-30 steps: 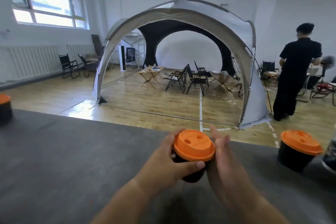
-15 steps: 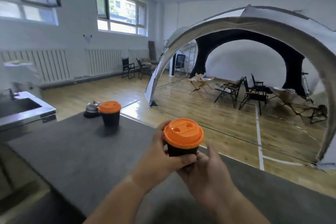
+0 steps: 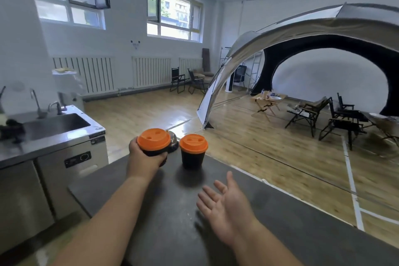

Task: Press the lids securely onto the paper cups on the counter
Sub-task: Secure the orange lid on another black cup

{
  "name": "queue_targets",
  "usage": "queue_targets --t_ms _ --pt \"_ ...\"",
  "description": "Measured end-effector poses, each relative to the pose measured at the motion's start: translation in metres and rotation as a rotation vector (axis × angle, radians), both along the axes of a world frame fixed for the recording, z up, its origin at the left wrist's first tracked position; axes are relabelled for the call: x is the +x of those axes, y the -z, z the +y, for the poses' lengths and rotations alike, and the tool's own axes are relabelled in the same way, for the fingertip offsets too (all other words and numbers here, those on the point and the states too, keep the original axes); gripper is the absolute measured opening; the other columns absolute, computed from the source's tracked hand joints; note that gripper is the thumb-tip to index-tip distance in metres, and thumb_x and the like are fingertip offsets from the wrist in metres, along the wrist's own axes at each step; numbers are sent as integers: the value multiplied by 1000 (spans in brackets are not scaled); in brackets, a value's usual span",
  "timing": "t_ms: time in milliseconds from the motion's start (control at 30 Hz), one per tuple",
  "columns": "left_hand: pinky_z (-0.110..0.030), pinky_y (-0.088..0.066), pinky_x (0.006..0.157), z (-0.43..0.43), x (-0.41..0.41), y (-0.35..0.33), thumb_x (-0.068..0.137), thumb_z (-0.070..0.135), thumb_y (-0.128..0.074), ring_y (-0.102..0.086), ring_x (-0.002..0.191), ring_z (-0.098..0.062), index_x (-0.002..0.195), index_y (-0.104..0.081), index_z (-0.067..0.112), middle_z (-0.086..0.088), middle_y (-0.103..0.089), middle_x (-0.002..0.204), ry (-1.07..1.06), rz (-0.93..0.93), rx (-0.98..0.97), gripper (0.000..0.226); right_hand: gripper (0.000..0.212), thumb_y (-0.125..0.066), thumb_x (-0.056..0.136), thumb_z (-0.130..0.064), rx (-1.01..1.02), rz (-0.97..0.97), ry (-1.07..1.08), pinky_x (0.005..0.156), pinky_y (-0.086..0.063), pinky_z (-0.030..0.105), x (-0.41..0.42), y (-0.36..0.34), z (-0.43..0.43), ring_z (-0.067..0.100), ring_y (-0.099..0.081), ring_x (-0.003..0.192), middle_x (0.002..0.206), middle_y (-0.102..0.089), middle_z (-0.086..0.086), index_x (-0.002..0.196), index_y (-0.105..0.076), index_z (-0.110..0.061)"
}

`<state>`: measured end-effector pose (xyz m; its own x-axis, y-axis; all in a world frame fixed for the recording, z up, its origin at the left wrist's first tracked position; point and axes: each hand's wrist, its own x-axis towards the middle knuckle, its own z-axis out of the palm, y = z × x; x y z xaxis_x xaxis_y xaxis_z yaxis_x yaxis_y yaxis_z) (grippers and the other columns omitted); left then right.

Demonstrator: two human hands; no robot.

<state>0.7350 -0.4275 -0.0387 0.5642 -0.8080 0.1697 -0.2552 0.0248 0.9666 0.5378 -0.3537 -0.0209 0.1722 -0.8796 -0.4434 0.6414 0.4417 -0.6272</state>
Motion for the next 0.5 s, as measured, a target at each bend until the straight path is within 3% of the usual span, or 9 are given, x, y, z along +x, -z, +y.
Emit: queue_targets --t_ms 200,267,367,433,500 --pt "-35 -38 101 -29 26 12 72 15 -83 -49 126 -33 142 -29 14 -13 -52 139 -17 -42 144 89 65 -41 101 -52 13 -27 -40 116 -28 48 32 3 -17 38 -33 144 154 -36 22 152 -30 -13" --pt "-36 -35 105 -29 26 15 72 19 -83 -44 131 -33 150 -14 15 -13 -45 145 -1 -19 194 104 65 -41 101 -52 9 -35 -50 115 -29 49 36 5 -20 39 -34 144 154 -37 23 151 -31 -12" --pt "-37 -22 117 -15 6 9 67 26 -87 -20 145 -29 153 10 15 -17 -18 157 -73 26 228 130 64 -41 100 -52 -5 -46 -46 113 -31 49 27 8 -18 39 -36 142 152 -38 24 150 -33 -12" --pt "-38 -17 120 5 -27 4 68 26 -86 -12 147 -28 153 8 13 -20 -11 157 -67 6 172 128 64 -40 100 -52 -25 -50 -21 112 -32 48 8 7 -12 40 -36 142 152 -38 25 150 -33 -12" --pt "-38 -20 119 33 -75 -1 74 21 -82 -19 145 -26 154 -3 14 -17 -16 156 76 28 97 113 63 -39 101 -50 -57 -47 47 112 -32 48 -25 2 -2 40 -37 141 151 -39 25 150 -33 -11"
